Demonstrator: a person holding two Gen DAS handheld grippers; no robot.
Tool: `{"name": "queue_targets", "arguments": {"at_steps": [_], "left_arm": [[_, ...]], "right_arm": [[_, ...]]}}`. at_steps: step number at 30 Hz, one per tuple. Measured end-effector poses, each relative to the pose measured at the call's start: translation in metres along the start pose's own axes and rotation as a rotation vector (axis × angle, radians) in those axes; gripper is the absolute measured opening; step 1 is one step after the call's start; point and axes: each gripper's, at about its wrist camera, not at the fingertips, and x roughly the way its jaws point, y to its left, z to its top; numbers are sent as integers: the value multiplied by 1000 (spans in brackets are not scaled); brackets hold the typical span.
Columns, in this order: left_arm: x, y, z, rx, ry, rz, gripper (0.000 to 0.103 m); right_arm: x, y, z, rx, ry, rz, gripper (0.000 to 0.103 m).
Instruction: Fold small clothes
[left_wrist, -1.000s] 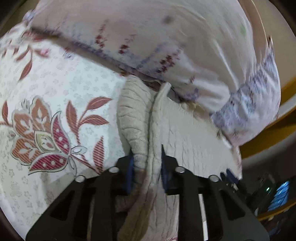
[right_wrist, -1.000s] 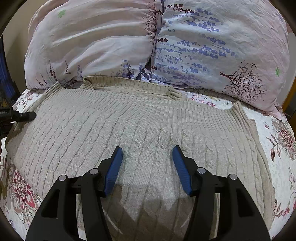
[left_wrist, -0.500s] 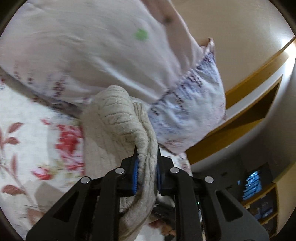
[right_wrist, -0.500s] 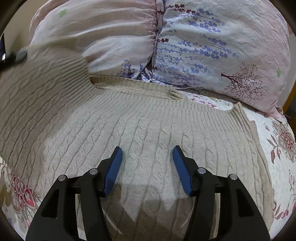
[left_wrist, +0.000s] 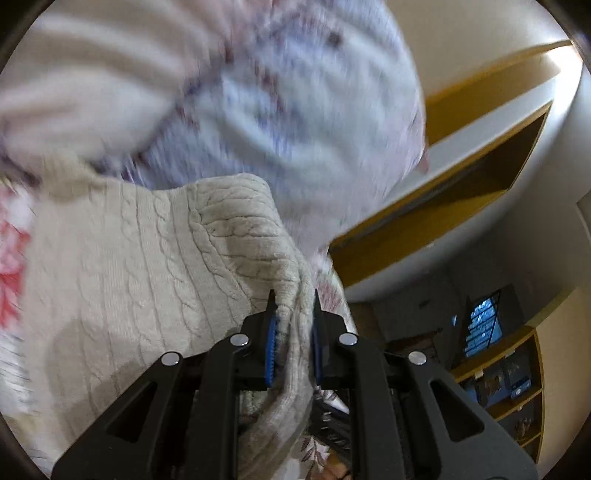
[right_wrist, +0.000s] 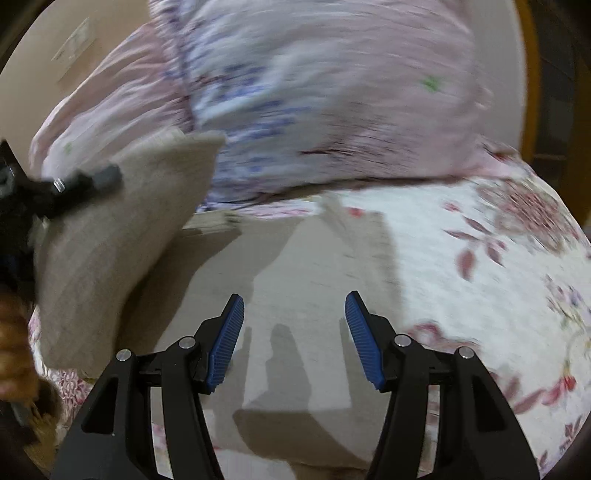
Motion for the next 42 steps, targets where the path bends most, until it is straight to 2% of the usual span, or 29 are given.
{"name": "queue_targets", "arguments": {"at_steps": [3,5,7,8,9,11,12,16,19,21,24,28,30,32,34,39,40,42], "left_arm": [[42,5,-17,-15,107,36,17],[52,3,-25,-10,146,9,22],[43,-6,-25,20,139,-40,47],[35,-9,-24,30,134,-73,63],[21,-12,-22,38,110,-103,71],[-3,-12,-18,61,69,-96,82],[-20,-8,-16,74,29,-54,83],[-61,24,-10,81,-94,188,83],[-71,58,-6,14,-112,286,82],[-69,73,-6,-15,-92,293,82],[-59,80,-10,-20,-51,282,82],[-48,88,-14,-17,-5,252,82],[-43,87,-16,-18,17,239,82],[-41,86,-17,-17,26,227,82],[-37,83,-16,-10,22,220,82],[-39,80,-19,-1,5,212,83],[-38,80,-20,2,7,211,83],[-38,79,-23,12,16,209,83]], "right_arm": [[-8,-22,2,53,-10,-23,59],[-16,-29,3,78,-20,-17,59],[-24,-37,6,101,-33,3,59],[-26,-41,8,117,-35,24,59],[-29,-44,10,136,-34,55,59],[-26,-50,17,196,-15,155,59],[-22,-51,21,234,10,220,59],[5,-46,31,319,149,374,59],[30,-35,33,351,249,401,59],[43,-29,34,360,287,394,59],[56,-27,36,418,311,455,59],[69,-25,44,428,311,432,57],[78,-24,48,421,315,417,48],[84,-19,50,388,306,379,21],[79,-13,53,336,256,368,17],[32,-8,65,213,67,334,16],[19,-10,67,185,19,303,15],[9,-17,68,154,-9,229,15]]}}
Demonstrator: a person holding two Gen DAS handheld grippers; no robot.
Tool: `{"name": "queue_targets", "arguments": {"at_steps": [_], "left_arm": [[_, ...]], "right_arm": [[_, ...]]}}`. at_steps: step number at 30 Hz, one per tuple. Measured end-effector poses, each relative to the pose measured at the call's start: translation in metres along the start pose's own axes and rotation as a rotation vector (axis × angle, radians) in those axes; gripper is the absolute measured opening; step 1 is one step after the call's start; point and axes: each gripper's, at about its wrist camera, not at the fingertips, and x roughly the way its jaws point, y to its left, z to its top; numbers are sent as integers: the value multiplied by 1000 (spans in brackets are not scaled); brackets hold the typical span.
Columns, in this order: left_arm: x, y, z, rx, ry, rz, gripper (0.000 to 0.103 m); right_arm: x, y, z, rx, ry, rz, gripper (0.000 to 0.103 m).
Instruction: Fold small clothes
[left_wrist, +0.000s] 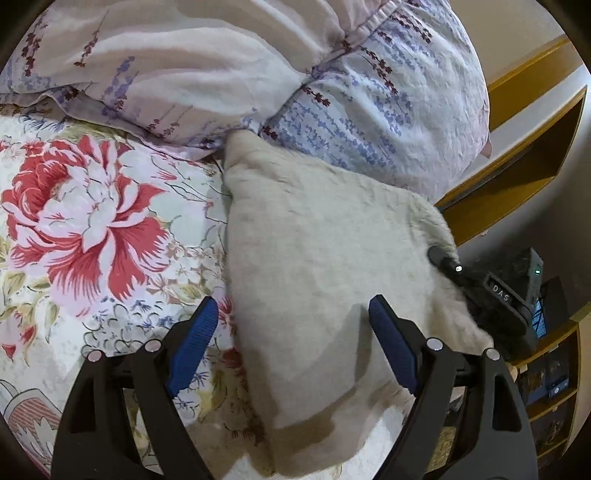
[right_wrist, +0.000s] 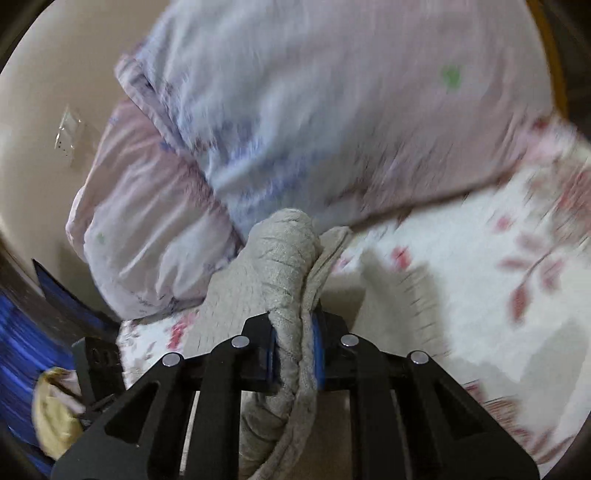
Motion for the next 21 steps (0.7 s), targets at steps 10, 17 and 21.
{"name": "queue_targets", "arguments": {"at_steps": [10,17,21], "left_arm": [[5,-17,-10,97,51,-44,82],[11,-23,-13,121,99,-77,82],[11,-22,-12,107,112,-88,82]], "right_arm": [[-16,-32,-1,18,-25,-45,15],[10,-77,-17,168,88,-137,34],[-27,-76,-16,182,16,-131,45]]}}
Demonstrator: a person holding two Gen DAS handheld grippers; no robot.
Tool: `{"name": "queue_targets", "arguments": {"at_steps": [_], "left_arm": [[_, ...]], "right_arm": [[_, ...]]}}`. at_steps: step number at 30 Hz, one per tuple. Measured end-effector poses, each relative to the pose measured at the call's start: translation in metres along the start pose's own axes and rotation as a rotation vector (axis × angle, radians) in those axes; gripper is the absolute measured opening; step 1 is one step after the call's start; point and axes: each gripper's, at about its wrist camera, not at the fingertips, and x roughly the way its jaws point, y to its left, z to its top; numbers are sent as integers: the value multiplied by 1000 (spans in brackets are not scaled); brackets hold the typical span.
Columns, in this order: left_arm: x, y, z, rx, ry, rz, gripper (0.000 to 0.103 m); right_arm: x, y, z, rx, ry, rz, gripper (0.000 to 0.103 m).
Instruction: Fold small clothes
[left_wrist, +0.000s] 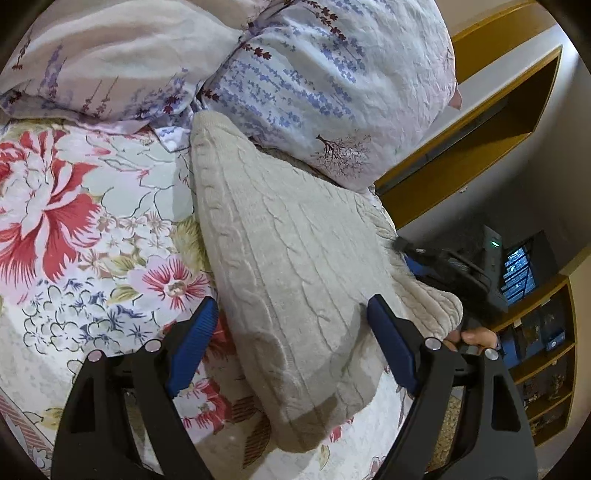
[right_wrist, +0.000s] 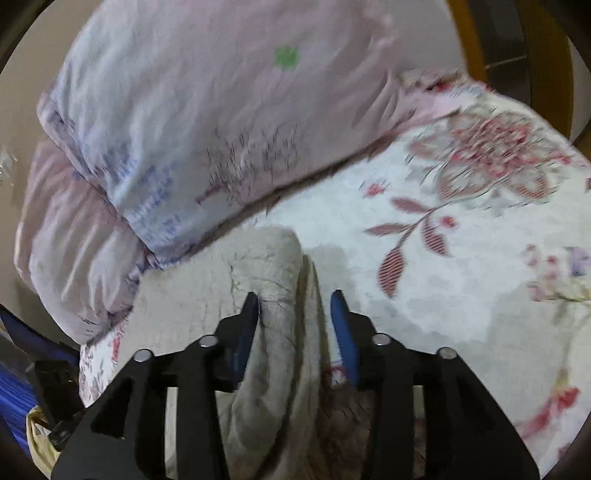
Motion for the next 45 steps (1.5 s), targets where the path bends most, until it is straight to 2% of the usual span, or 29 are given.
{"name": "queue_targets", "arguments": {"at_steps": [4,8,13,16,18,20,21,23,24,25,27,30,33,37,38,39,40,41,42,45], "left_arm": [[-1,0,1,-37,10,8,81],[-7,-6,-3,-45,15,21,80],[-14,-11,-18,-68,36,26,78],[-16,-12,-26,-80,47,36,75],[-15,-14,-31,-75,56,51,67],[-14,-15,-34,-74,57,70,59],[-13,-14,-35,-74,60,72,53],[-14,-11,-35,-82,65,67,46],[-15,-9,-35,-87,67,62,38],[-17,-7,-35,-85,73,58,35],[-20,-6,-36,-70,83,46,26],[-23,-6,-37,-37,97,42,19],[-24,-6,-41,-15,113,43,18],[-26,-5,-42,-9,130,35,23],[-28,-5,-42,-10,126,35,28],[-31,-5,-42,-8,117,34,41],[-35,-5,-41,-10,104,30,50],[-40,-4,-40,-16,83,29,65],[-41,-5,-36,-22,66,34,73],[-40,-4,-22,-48,26,46,79]], "right_arm": [[-41,7,-13,-26,-14,94,45],[-63,18,-32,-86,4,144,45],[-74,36,-48,-152,12,194,45],[-68,43,-55,-182,37,190,45],[-61,45,-60,-200,52,171,44],[-59,50,-64,-242,44,140,15],[-63,51,-64,-251,21,146,13],[-82,49,-63,-258,-63,161,12],[-87,47,-63,-258,-80,160,11],[-90,42,-62,-258,-84,149,11],[-86,31,-64,-247,-57,115,10],[-66,8,-76,-215,42,37,10],[-50,-8,-87,-176,124,10,9],[-53,-16,-84,-123,144,74,11],[-56,-17,-80,-103,140,98,19],[-58,-18,-77,-88,134,106,27],[-62,-20,-69,-66,112,108,49],[-65,-21,-62,-50,84,114,63],[-66,-21,-53,-33,64,130,65],[-51,-21,-31,35,71,178,65]]}}
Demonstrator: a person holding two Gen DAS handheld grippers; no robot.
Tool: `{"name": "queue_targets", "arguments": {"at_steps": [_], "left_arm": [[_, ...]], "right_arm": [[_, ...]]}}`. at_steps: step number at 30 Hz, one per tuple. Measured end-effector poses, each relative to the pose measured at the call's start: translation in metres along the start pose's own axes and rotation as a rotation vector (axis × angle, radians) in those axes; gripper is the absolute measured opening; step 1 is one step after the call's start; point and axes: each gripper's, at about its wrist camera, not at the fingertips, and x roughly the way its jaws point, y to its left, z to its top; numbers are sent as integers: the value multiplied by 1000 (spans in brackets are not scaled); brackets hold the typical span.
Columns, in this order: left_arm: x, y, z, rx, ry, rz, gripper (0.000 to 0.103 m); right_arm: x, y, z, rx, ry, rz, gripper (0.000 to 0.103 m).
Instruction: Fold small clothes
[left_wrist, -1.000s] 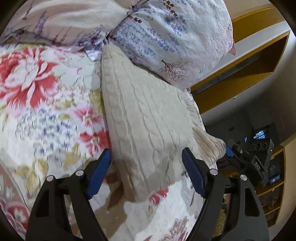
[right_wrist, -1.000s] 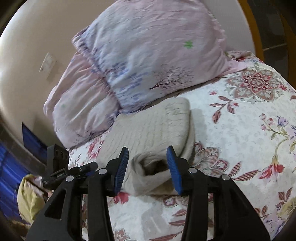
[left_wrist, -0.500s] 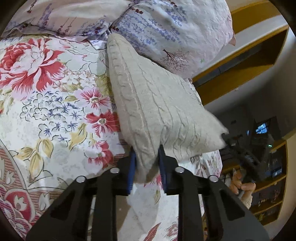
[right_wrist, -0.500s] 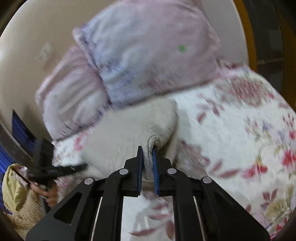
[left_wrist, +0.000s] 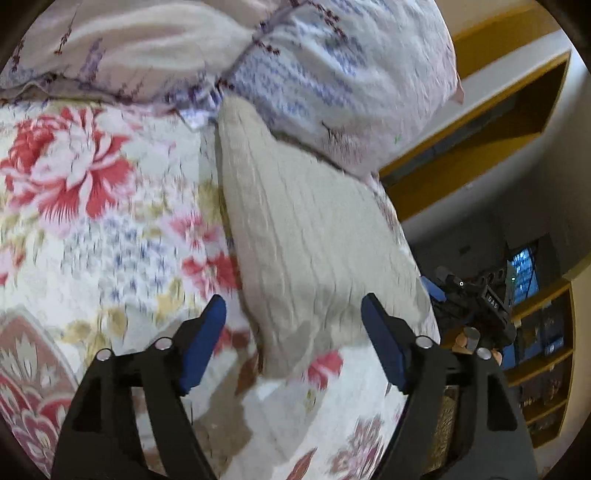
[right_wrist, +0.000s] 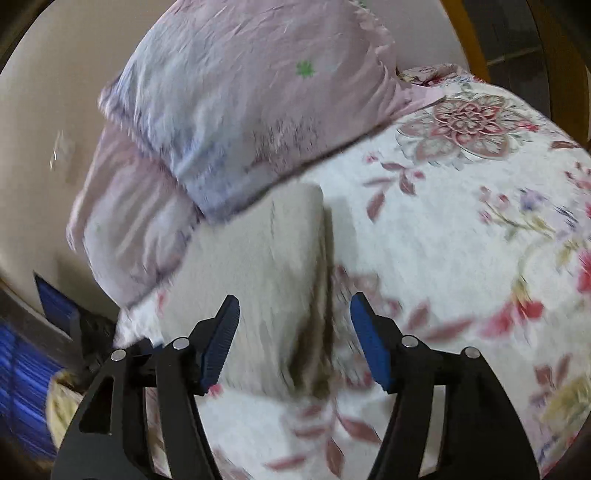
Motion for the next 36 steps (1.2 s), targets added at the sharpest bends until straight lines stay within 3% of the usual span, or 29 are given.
{"name": "queue_targets", "arguments": {"at_steps": [4,9,12,15,17,20,22,24,28,32,33,35,36], "left_arm": [[13,-3,18,7,-34,104,79],[37,-13,34,33,-28,206,79],[45,-17,37,59,-24,252,83],[49,-23,39,95,-28,291,84],[50,-25,40,110,-30,308,85],[51,-27,40,123,-30,316,86],[53,-26,42,120,-25,311,87],[54,-25,42,114,-24,299,89],[57,-25,41,112,-13,276,89],[55,-22,41,81,-4,229,87],[54,-20,39,69,-1,212,86],[50,-17,37,39,11,170,82],[48,-15,35,22,20,141,80]], "right_arm": [[46,-10,33,95,78,-5,65],[79,-21,50,159,131,-6,62],[89,-18,51,142,149,-10,53],[96,-13,48,106,164,-19,32],[94,-1,49,29,116,-46,11],[79,20,58,-76,5,-47,9],[66,39,62,-164,-88,-72,9],[68,46,66,-203,-115,-134,9],[108,22,65,-154,3,-331,9],[111,10,62,-96,23,-286,12],[105,9,62,-79,22,-266,17],[85,3,60,-31,16,-214,46],[75,0,56,-15,10,-183,52]]}}
